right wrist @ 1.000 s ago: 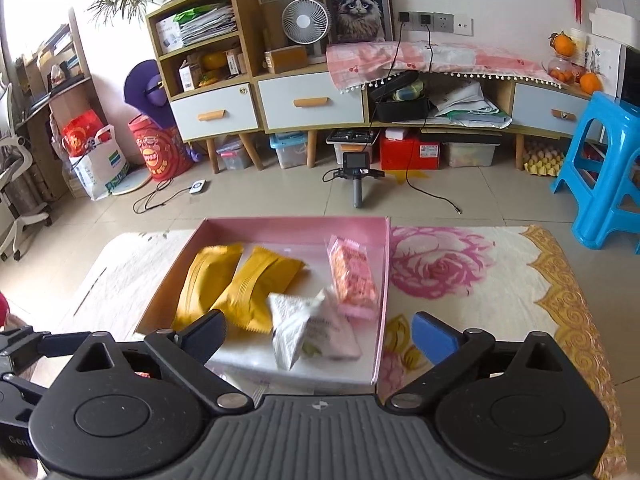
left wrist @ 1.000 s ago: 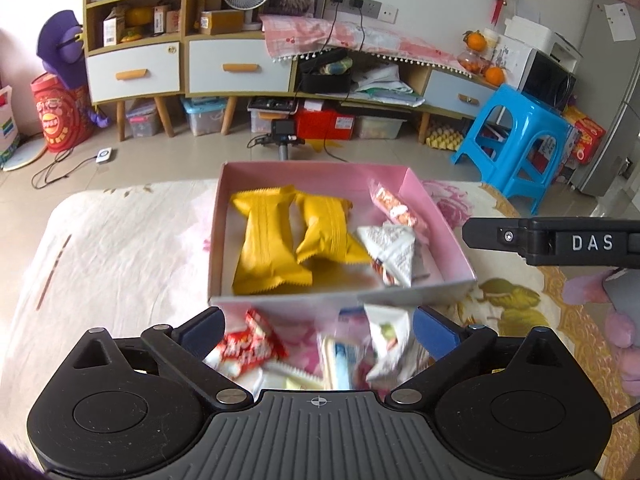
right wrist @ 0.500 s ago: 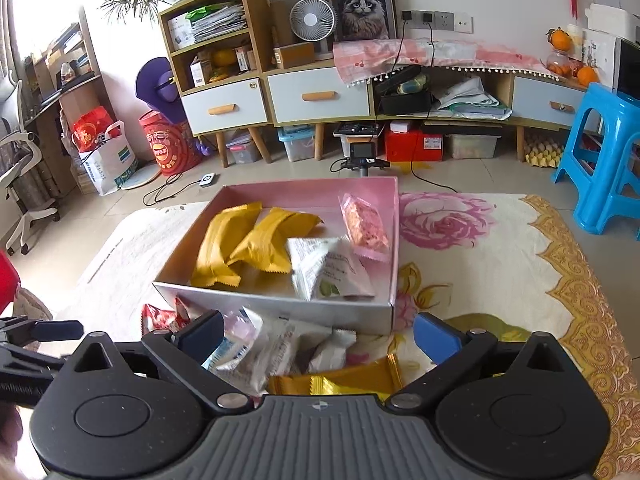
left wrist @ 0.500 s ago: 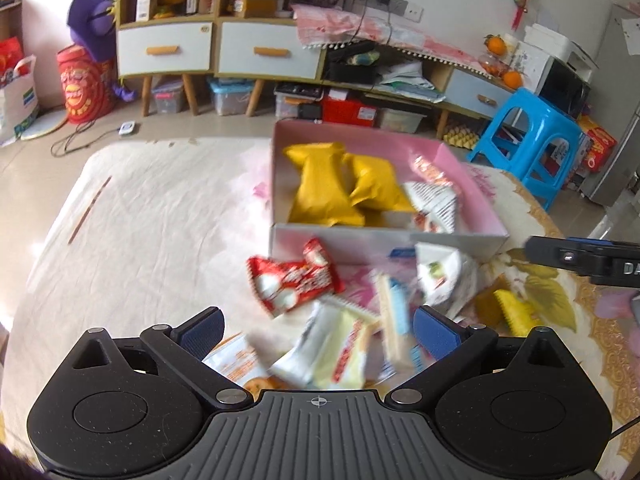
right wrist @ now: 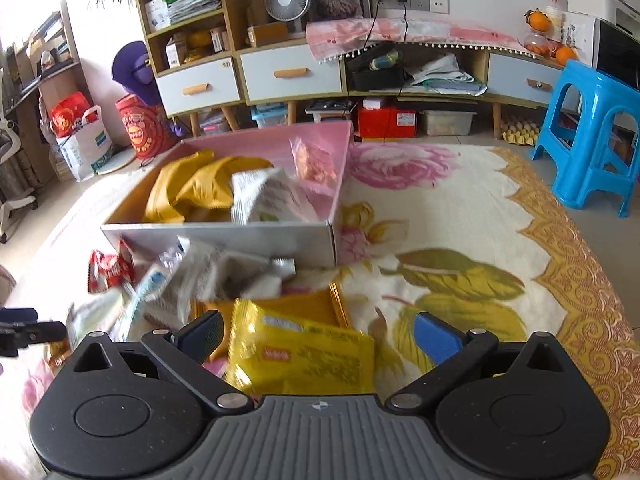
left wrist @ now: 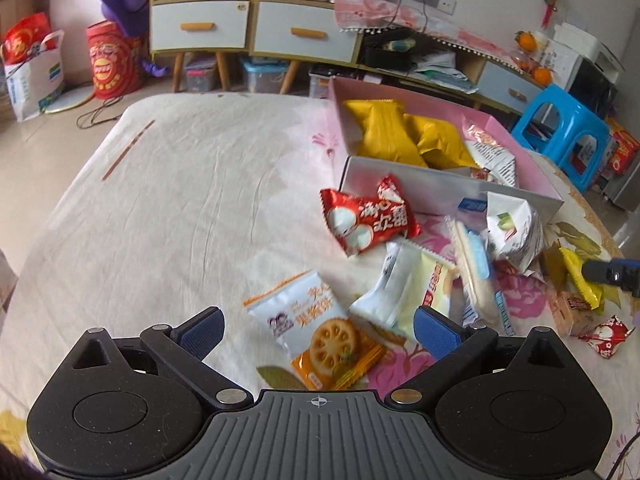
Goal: Organize snacks
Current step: 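Withdraw both open grippers from the box back to the snack pile, then grasp the orange-and-white biscuit packet with the left gripper while the right gripper grasps the yellow-and-red packet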
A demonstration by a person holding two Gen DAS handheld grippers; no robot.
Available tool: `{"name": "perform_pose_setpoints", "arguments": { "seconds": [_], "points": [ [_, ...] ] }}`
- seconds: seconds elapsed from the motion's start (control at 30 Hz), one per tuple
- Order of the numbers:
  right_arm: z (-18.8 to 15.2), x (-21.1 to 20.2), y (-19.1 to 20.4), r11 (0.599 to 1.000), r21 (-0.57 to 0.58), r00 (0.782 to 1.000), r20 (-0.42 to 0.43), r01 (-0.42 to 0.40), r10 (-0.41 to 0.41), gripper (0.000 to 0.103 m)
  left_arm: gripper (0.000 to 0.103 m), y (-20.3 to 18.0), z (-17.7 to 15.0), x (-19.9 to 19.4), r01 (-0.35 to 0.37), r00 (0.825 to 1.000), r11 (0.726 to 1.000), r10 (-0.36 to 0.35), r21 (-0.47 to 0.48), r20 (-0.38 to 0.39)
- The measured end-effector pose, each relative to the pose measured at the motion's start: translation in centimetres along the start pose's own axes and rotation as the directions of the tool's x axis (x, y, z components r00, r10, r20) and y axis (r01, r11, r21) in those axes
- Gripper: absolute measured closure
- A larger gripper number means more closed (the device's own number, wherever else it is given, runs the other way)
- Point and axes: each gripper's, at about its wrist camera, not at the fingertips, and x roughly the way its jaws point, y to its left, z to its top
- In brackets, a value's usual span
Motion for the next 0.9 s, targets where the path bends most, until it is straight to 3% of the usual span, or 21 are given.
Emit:
{"name": "perform_pose_setpoints", "arguments": {
  "seconds": [0.43, 0.9],
  "points": [
    [-1.1, 0.7, -0.5, 1.000, -0.013, 0.999, -0.033, -0.022, 0.022, 0.009, 0.003, 0.1, -0.8, 0.3, -0.041, 0.999, 0.999, 0.041, -0.011, 0.024],
    [-1.2, 1.1, -0.7, 1.000, -0.017, 0.999, -0.045, -0.024, 0.023, 0.008, 0.003, -0.2, -0.8, 0.6, -0.064, 0.998, 0.995, 0.065, 0.073, -0.005]
  ]
}}
